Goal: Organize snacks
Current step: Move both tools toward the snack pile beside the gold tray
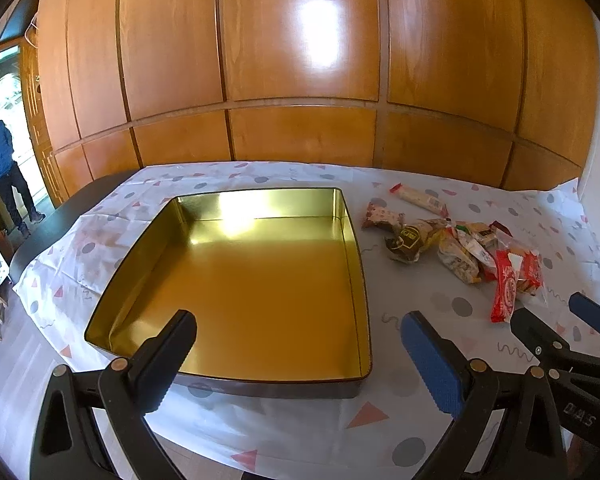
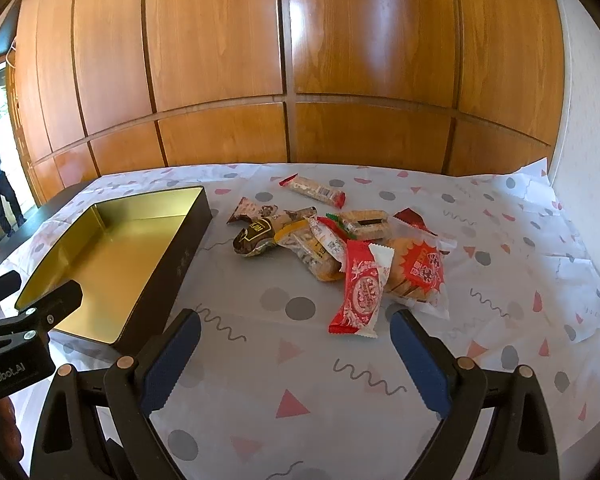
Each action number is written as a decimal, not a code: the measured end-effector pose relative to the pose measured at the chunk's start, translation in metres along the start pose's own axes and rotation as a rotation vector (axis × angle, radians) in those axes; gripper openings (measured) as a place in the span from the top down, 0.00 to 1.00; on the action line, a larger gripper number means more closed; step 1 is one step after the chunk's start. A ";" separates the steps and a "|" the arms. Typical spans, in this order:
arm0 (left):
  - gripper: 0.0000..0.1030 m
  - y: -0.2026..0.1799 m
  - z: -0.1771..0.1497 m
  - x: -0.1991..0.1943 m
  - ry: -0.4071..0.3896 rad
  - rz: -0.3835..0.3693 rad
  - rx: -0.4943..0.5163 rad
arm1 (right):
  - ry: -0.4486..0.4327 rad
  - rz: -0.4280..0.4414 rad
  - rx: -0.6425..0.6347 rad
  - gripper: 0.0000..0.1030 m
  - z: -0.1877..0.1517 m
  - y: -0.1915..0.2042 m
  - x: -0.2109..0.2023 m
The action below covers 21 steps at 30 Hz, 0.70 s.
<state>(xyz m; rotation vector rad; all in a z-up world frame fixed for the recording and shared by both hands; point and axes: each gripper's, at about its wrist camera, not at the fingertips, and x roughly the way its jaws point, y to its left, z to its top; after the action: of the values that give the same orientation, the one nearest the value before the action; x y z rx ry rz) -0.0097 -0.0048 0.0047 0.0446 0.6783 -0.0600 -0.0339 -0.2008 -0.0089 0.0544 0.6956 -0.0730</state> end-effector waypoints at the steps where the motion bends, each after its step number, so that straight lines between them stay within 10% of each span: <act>1: 0.00 -0.001 0.000 0.001 0.000 -0.001 0.003 | -0.001 -0.001 0.000 0.06 0.000 -0.001 0.001; 21: 0.00 -0.016 -0.007 0.006 0.019 -0.045 0.056 | 0.032 -0.003 0.014 0.06 -0.002 -0.004 0.016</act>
<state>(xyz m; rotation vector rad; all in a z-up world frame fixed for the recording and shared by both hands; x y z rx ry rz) -0.0102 -0.0206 -0.0046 0.0841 0.6962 -0.1219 -0.0231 -0.2058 -0.0210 0.0678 0.7274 -0.0802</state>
